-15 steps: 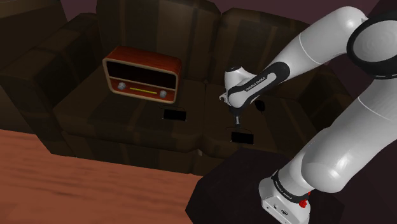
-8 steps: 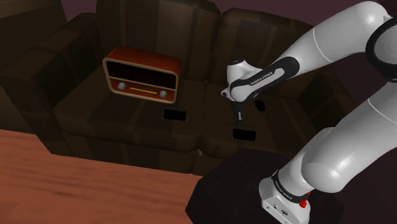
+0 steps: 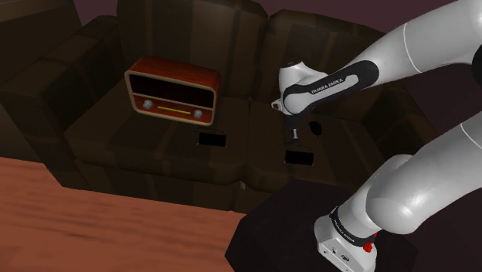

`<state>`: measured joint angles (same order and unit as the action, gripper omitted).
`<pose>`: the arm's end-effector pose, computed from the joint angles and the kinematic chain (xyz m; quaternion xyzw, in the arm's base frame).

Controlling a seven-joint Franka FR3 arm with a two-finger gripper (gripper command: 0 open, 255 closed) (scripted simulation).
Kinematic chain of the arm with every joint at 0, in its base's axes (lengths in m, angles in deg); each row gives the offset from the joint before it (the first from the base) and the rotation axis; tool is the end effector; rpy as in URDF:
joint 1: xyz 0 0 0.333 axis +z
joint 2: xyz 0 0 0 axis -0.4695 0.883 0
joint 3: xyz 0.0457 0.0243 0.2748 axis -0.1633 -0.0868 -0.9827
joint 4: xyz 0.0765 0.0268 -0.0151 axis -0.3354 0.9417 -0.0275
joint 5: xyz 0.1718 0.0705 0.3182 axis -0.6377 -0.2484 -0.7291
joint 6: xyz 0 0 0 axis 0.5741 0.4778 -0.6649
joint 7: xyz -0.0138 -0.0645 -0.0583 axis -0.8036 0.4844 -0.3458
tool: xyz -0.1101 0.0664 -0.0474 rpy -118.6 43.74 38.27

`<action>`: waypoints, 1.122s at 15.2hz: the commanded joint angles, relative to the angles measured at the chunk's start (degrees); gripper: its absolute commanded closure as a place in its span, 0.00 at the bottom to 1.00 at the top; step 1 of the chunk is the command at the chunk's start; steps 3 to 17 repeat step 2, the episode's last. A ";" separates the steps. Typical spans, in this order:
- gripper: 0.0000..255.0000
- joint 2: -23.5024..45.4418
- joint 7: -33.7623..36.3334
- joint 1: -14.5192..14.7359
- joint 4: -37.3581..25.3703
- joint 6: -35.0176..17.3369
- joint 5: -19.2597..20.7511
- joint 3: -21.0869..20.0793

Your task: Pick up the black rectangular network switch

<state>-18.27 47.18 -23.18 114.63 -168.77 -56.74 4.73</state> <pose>0.3693 -0.0745 0.2418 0.9087 0.3636 -0.2042 0.0185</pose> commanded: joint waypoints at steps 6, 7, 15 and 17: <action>1.00 -0.80 -0.16 0.05 -0.45 1.27 -0.10 -0.10; 1.00 -0.80 -0.16 0.05 -0.45 1.27 -0.10 -0.10; 1.00 -0.80 -0.16 0.05 -0.45 1.27 -0.10 -0.10; 1.00 -0.80 -0.16 0.05 -0.45 1.27 -0.10 -0.10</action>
